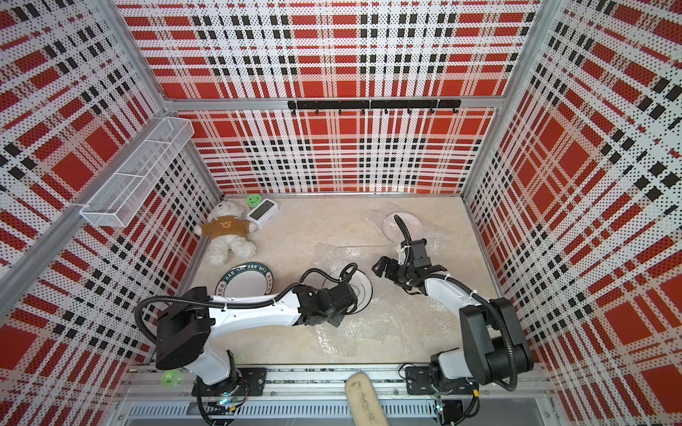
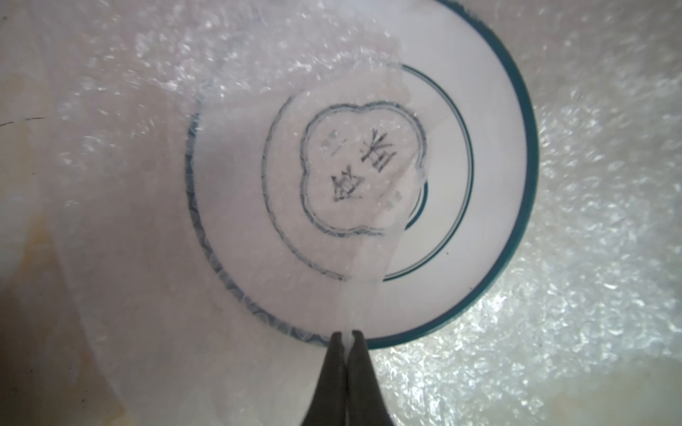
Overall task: Unpack dinner plates from bubble wrap
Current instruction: Unwrap the bubble wrap.
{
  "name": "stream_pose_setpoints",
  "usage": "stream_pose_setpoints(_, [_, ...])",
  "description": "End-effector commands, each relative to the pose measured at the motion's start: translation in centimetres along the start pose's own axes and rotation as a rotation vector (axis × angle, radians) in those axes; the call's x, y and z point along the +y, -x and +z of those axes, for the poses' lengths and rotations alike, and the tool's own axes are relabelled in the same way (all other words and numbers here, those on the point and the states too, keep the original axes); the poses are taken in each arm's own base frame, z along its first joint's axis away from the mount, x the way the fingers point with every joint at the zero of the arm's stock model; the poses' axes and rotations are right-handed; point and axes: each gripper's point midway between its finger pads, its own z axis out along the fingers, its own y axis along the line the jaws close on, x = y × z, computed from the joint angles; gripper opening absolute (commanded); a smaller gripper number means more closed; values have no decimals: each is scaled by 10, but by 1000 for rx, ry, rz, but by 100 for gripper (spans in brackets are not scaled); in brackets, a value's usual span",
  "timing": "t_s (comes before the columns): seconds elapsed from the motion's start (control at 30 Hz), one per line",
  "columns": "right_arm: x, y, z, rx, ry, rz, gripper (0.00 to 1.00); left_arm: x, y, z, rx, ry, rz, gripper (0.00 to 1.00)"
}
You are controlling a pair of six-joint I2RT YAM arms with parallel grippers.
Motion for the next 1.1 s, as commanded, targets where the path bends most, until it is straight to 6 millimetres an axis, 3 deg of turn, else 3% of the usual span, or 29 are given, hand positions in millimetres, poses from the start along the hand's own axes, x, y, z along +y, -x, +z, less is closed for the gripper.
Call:
stream_pose_setpoints(0.0, [2, 4, -2, -12, 5, -23, 100, 18, 3, -11, -55, 24, -132, 0])
stream_pose_setpoints(0.13, [2, 2, 2, -3, 13, -22, 100, 38, -4, -13, -81, -22, -302, 0])
stream_pose_setpoints(0.37, [4, 5, 6, 14, 16, -31, 100, 70, -30, 3, -104, -183, -615, 0])
stream_pose_setpoints(0.53, [5, 6, 4, 18, 8, -42, 100, 101, -45, 9, -91, -157, -712, 0])
stream_pose_setpoints(0.67, [2, 7, -4, 8, -26, -60, 100, 123, -54, 11, -88, -134, -782, 23])
stream_pose_setpoints(0.83, [-6, 2, -15, 15, -87, -81, 100, 155, -57, -6, -132, -93, -852, 41])
stream_pose_setpoints(0.93, [-9, -7, -20, 31, -132, -107, 98, 171, -45, -31, -212, -88, -849, 52])
stream_pose_setpoints(1.07, [-8, -23, -18, 58, -153, -130, 95, 164, -13, -66, -317, -178, -735, 64])
